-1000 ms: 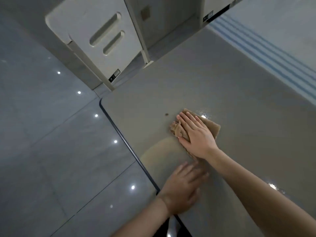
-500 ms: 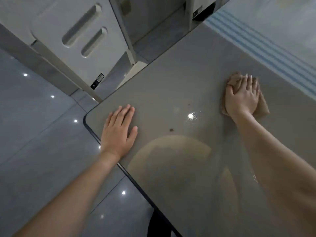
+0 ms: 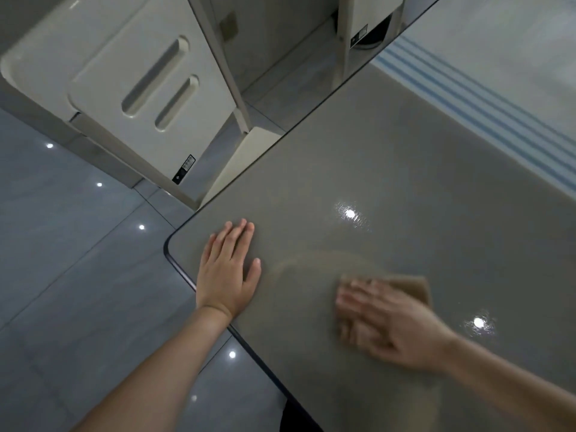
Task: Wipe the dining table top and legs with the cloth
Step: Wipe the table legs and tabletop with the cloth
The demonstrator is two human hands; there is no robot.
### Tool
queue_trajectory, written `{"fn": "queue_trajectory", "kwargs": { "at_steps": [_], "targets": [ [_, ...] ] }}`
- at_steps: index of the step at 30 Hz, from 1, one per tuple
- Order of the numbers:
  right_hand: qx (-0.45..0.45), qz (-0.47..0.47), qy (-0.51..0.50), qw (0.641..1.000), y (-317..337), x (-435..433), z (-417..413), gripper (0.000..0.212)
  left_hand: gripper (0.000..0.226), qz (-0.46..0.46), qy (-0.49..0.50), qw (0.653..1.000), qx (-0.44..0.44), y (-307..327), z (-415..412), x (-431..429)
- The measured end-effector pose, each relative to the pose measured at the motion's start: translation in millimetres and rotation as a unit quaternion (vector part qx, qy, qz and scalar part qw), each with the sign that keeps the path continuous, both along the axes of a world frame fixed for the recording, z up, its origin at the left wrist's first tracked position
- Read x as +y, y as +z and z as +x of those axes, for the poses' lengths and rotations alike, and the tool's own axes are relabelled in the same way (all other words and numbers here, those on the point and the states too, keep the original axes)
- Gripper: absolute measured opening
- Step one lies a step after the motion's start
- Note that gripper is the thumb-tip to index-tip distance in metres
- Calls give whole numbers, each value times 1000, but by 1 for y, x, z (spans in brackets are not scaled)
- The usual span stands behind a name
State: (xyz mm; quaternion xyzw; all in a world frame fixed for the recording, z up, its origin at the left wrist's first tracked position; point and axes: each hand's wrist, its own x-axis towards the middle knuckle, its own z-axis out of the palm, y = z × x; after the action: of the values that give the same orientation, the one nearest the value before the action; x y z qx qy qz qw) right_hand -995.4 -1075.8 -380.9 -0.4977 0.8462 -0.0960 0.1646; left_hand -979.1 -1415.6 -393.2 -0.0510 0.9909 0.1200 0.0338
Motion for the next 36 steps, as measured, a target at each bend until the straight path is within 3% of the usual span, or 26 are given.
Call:
{"fn": "queue_trajectory", "kwargs": {
  "at_steps": [3, 5, 7, 9, 10, 12, 14, 16, 18, 20, 22, 24, 25, 28, 30, 31, 32, 36],
  "targets": [
    [56, -16, -236, 970, -2, 28, -112, 67, 63, -1, -3, 1000, 8, 0, -1, -1],
    [99, -1, -413, 906, -2, 32, -191, 71, 63, 2, -1, 1000, 9, -1, -1, 0],
    [85, 14, -553, 829, -3, 13, -253, 74, 63, 4, 3, 1000, 9, 0, 0, 0],
    [61, 17, -602, 796, -4, -34, -279, 72, 62, 5, 7, 1000, 6, -1, -1, 0],
    [56, 9, -585, 809, -3, -61, -274, 70, 62, 5, 5, 1000, 3, -1, -1, 0],
    [71, -17, -479, 875, -9, -103, -231, 69, 60, 8, -1, 1000, 0, -2, -1, -2],
    [83, -5, -310, 947, -15, -114, -143, 71, 60, 12, 2, 1000, -1, 0, -2, -1],
    [63, 19, -100, 993, -8, -89, -42, 75, 60, 15, 7, 1000, -3, 2, -2, 1],
    [42, 41, 154, 986, 2, -40, 4, 77, 60, 16, 13, 1000, -4, 2, -3, 1],
    [36, 28, 276, 960, 3, 4, -21, 74, 61, 22, 14, 1000, -6, 1, -2, 0],
    [22, 0, 181, 983, -1, 29, -85, 72, 60, 29, 17, 999, 0, 1, -2, 0],
    [33, -33, -37, 998, -4, 35, -166, 71, 60, 27, 13, 1000, -2, 1, -3, 0],
    [49, -35, -160, 985, -5, 34, -208, 72, 61, 26, 11, 1000, -4, 1, -3, 0],
    [83, -26, -470, 878, -1, 4, -313, 79, 61, 21, 12, 1000, -9, 1, -3, 0],
    [49, -8, -587, 808, 2, -45, -345, 76, 62, 25, 12, 1000, -14, 1, -2, -2],
    [43, -4, -594, 803, 1, -75, -348, 73, 62, 29, 11, 999, -18, 1, -1, -2],
    [51, -7, -565, 823, -1, -107, -342, 71, 62, 31, 11, 999, -20, 1, -2, -2],
    [76, -48, -281, 955, -9, -198, -244, 67, 61, 26, 9, 999, -29, 2, -2, -2]
  ]
}}
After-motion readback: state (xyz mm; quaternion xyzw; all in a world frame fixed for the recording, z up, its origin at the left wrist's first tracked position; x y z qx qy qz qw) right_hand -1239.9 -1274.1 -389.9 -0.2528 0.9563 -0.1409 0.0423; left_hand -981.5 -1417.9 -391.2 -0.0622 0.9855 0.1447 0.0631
